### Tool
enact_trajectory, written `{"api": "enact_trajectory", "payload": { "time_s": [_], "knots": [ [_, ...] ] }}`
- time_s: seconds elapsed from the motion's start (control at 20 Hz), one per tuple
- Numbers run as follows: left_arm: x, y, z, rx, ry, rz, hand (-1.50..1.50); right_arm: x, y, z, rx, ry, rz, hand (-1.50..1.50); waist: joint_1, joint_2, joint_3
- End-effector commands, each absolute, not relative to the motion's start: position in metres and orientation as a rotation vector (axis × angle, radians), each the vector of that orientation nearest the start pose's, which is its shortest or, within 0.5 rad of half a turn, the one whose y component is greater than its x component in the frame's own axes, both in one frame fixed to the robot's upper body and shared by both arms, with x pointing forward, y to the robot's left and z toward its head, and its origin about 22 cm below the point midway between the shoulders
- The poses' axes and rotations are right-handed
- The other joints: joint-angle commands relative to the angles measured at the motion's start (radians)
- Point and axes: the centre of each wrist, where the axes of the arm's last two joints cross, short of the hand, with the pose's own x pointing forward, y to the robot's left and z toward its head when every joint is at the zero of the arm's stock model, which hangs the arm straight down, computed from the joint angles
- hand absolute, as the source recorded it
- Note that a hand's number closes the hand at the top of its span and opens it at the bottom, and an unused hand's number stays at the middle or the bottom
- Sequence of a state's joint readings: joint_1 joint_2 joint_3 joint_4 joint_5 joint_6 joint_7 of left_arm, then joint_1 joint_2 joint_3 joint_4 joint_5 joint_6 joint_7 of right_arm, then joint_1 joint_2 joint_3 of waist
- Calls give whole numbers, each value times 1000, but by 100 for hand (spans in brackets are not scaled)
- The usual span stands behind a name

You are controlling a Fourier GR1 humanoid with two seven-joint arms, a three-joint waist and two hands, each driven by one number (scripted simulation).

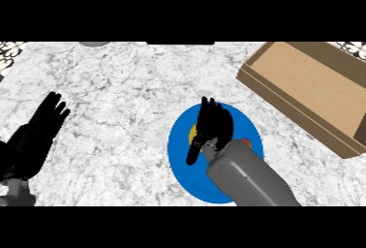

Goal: Pick the lemon from the plate and place it in the cardboard box

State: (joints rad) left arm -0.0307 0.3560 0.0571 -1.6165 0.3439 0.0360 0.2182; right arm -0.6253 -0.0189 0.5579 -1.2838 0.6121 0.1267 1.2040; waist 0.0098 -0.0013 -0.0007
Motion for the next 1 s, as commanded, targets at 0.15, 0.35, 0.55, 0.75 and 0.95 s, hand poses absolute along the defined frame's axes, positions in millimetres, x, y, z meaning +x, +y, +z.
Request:
{"api": "enact_trajectory", "payload": {
  "time_s": [0.15, 0.35, 0.55, 0.75, 0.95],
  "knots": [
    [241, 302, 42, 34, -1448, 40, 0, 304, -32, 60, -838, -597, 859, -150, 4, 0, 0],
    [242, 309, 48, 30, -1449, 49, 0, 306, -32, 61, -844, -598, 856, -150, 5, -1, 0],
    [237, 324, 61, 66, -1445, 48, 0, 296, -33, 71, -852, -719, 884, 150, -5, -2, 1],
    [261, 308, 54, 52, -1454, 49, 0, 310, -36, 58, -874, -721, 927, 150, -8, 1, 1],
    [257, 299, 66, 35, -1426, 53, 0, 317, -44, 60, -846, -776, 1012, 150, -7, 1, 1]
  ]
}}
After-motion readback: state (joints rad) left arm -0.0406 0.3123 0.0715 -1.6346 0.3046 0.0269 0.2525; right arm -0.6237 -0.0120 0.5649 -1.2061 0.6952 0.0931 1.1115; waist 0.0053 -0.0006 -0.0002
